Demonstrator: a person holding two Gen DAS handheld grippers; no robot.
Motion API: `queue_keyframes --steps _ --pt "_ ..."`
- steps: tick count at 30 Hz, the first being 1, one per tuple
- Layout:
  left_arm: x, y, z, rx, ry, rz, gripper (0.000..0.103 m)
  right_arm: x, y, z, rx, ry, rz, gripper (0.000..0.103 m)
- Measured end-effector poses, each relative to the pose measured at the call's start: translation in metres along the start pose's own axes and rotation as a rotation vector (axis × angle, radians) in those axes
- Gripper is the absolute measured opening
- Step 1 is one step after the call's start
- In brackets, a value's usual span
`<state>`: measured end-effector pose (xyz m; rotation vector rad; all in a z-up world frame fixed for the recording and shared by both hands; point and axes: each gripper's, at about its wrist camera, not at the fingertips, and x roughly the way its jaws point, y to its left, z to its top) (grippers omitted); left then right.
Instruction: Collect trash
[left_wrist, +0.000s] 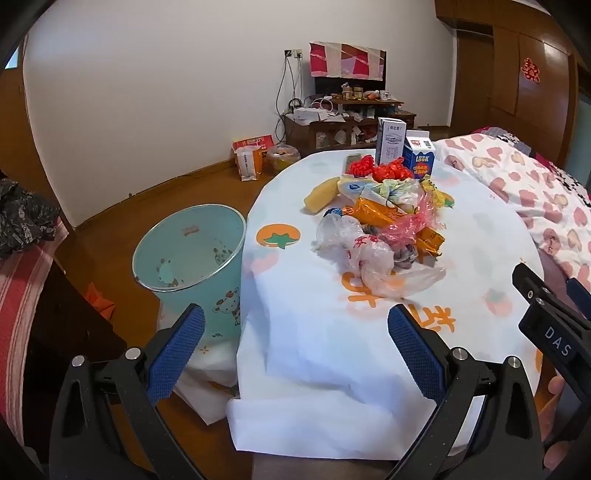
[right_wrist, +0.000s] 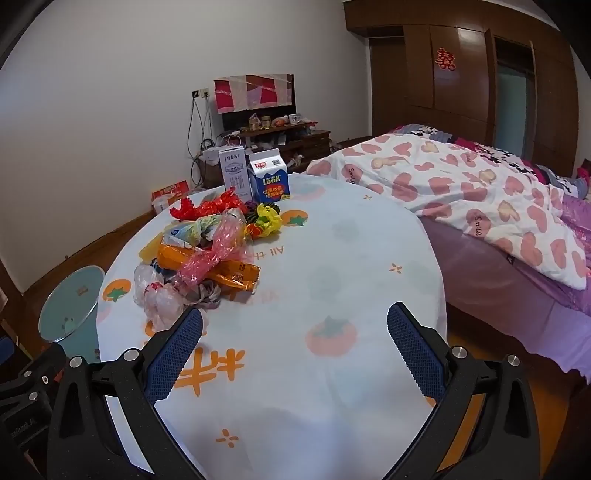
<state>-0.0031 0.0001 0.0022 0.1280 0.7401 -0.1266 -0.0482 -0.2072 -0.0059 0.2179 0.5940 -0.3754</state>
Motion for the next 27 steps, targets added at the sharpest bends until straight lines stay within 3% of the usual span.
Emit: queue_keyframes --steps 27 --pt "-0.0009 -0.0035 -0.0009 0.011 0.002 -0.007 0.097 0.0027 0.0029 -0.0021 -0.004 0.012 -0.004 0.099"
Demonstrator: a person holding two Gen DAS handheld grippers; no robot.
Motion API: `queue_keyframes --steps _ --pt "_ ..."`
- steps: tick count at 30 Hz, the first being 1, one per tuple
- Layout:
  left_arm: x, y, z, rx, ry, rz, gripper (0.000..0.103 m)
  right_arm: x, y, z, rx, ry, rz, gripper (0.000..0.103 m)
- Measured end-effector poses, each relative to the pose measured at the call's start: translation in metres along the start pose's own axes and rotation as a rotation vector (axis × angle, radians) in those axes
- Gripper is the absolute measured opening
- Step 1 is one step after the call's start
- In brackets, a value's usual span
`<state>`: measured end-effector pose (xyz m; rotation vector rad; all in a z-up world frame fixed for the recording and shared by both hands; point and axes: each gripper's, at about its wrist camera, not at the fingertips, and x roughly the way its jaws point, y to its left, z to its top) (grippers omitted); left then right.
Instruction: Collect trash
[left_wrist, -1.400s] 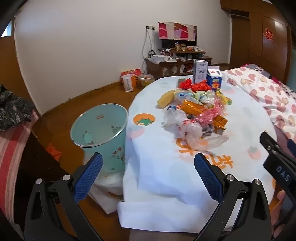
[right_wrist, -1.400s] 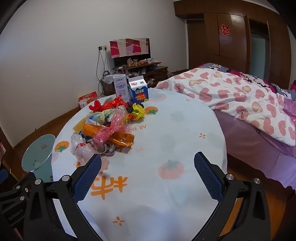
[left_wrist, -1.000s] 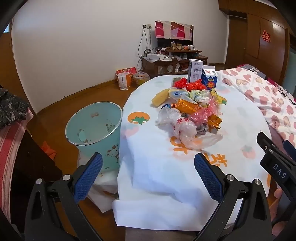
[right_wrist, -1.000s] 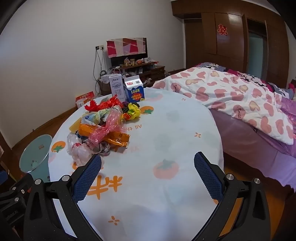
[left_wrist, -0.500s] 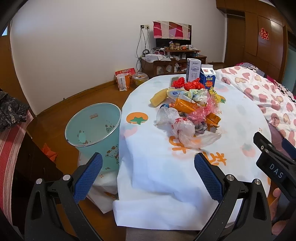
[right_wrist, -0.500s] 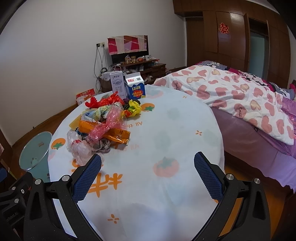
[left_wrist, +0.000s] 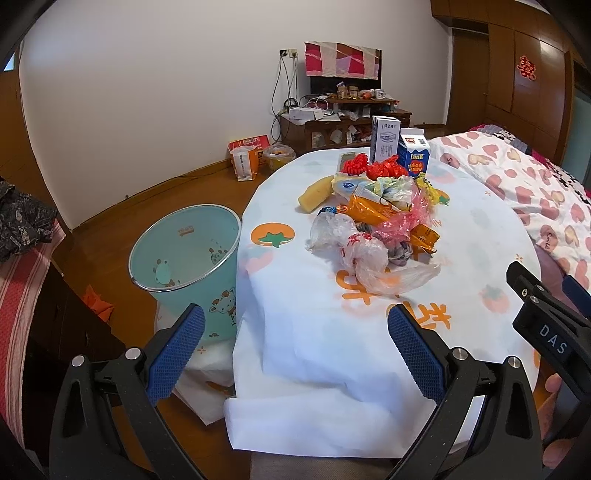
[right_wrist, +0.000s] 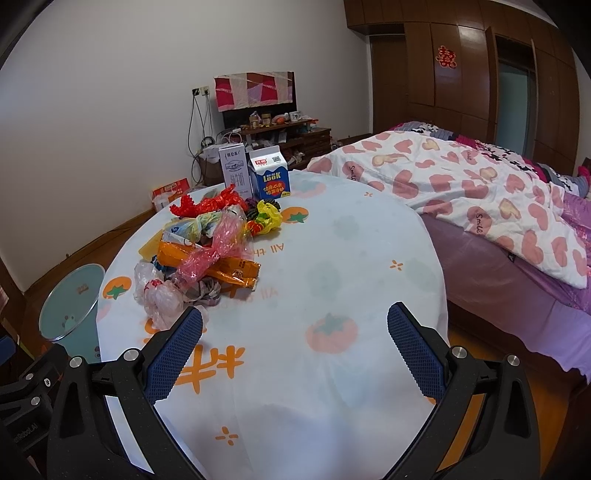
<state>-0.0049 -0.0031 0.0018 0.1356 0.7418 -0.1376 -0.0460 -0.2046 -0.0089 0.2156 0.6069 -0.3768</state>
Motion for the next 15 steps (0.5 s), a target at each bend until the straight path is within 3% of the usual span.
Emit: queue_keyframes --steps 15 --pt "0.0029 -0.0022 -0.0023 -0.007 0.013 -0.015 0.097 0.0027 0.0002 -0.0025 0.002 0.012 0.001 0.099"
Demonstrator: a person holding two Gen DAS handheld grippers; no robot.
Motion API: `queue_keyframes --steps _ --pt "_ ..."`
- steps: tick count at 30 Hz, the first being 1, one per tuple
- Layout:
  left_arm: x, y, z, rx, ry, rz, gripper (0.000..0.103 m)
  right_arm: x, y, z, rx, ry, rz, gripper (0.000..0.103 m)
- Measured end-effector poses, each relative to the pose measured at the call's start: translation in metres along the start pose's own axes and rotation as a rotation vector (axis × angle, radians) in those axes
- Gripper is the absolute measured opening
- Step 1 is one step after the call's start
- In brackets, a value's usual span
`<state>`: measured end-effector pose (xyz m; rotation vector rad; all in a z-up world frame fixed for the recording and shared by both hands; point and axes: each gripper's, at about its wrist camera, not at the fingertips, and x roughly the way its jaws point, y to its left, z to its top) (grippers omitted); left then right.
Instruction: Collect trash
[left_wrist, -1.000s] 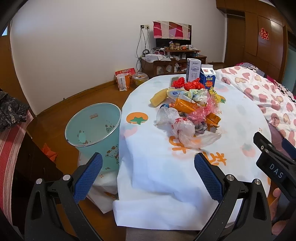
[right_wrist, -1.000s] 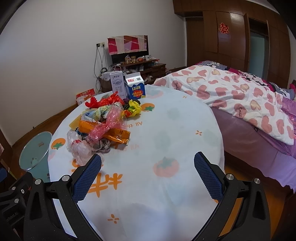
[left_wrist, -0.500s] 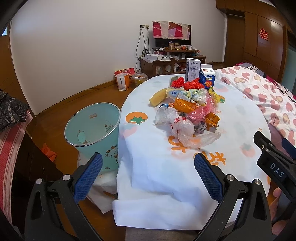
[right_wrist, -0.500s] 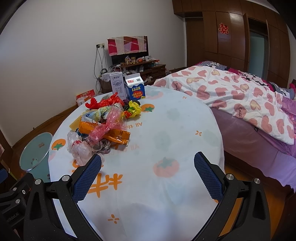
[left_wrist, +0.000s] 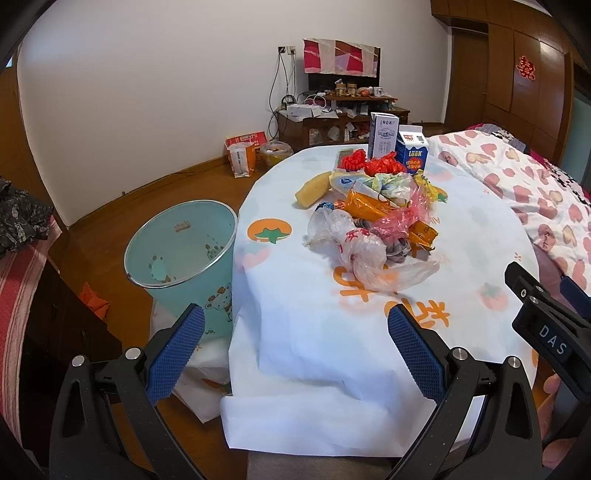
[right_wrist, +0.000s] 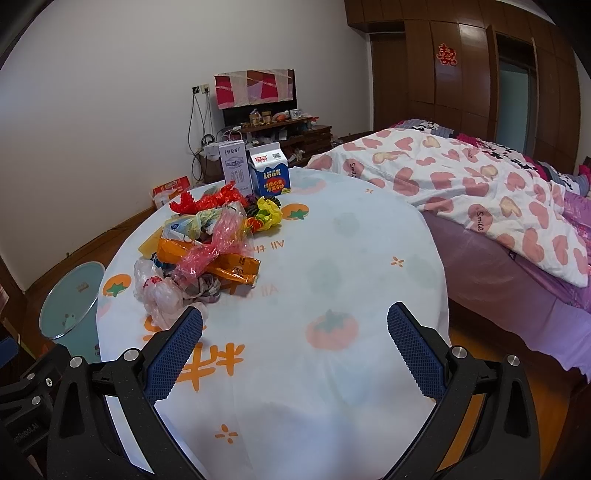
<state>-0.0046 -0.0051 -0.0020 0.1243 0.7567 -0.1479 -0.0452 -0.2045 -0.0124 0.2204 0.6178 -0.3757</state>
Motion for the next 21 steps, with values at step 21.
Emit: queue_keyframes --steps 21 --pt "0.0075 0.0021 -0.0012 0.005 0.010 0.011 0.097 0.0048 0.0023 -0.0012 -0.009 0.010 0.010 0.099"
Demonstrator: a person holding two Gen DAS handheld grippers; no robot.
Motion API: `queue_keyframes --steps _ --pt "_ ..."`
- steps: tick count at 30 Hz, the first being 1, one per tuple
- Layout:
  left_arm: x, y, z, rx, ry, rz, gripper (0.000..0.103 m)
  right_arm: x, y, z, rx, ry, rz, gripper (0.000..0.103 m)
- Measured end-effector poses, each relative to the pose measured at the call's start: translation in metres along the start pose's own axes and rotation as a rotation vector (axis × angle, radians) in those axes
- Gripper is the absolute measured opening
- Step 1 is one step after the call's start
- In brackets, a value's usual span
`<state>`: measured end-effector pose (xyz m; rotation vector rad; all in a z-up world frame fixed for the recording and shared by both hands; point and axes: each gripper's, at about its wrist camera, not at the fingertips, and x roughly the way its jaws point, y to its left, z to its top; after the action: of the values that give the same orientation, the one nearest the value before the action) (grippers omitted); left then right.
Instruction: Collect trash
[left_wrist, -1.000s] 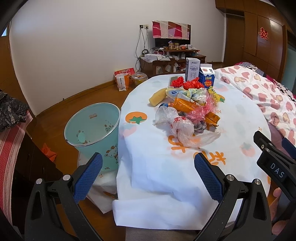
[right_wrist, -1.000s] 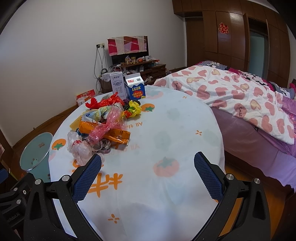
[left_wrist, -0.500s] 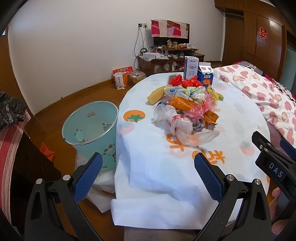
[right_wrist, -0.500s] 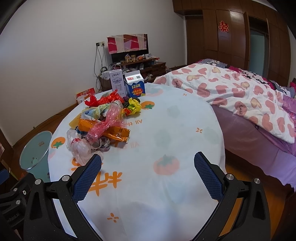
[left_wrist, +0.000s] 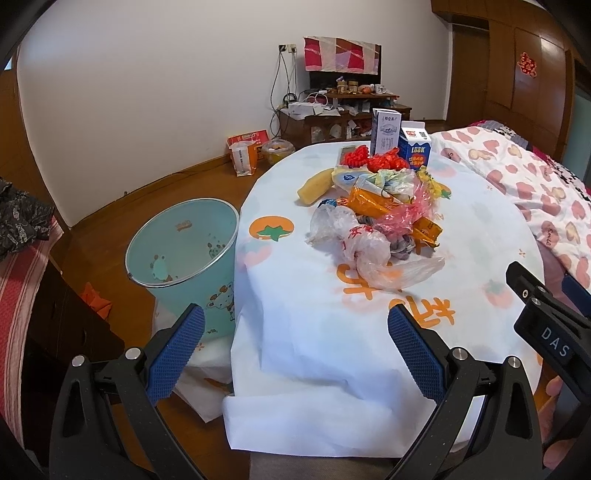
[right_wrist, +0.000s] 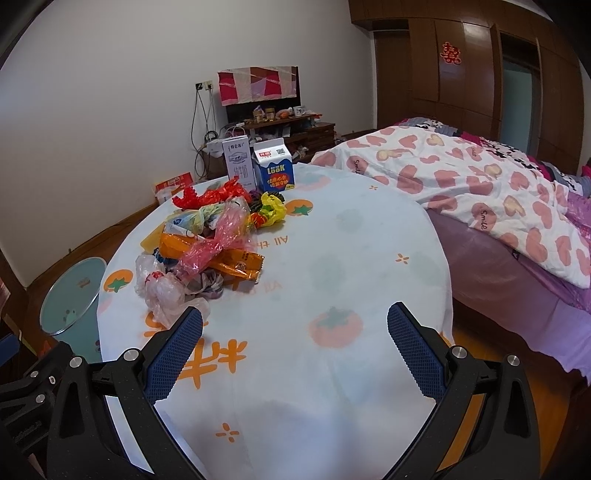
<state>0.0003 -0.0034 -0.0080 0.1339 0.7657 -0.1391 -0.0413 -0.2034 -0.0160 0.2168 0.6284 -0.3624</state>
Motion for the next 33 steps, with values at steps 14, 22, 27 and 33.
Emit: queue_keyframes --steps 14,22,27,33 --pt "0.031 0.002 -0.005 -0.020 0.033 0.020 0.097 0.024 -0.002 0.003 -0.055 0.005 0.020 0.090" --pt "0.070 0.000 0.010 -0.055 0.092 -0.024 0.097 0.067 -0.012 0.017 -0.082 0.066 0.092 0.081" --pt "0.092 -0.012 0.043 -0.069 0.065 -0.060 0.096 0.099 -0.001 0.044 -0.089 0.110 0.179 0.067" --pt "0.127 -0.038 0.063 -0.067 0.115 -0.114 0.086 0.132 0.020 0.076 -0.061 0.173 0.306 0.067"
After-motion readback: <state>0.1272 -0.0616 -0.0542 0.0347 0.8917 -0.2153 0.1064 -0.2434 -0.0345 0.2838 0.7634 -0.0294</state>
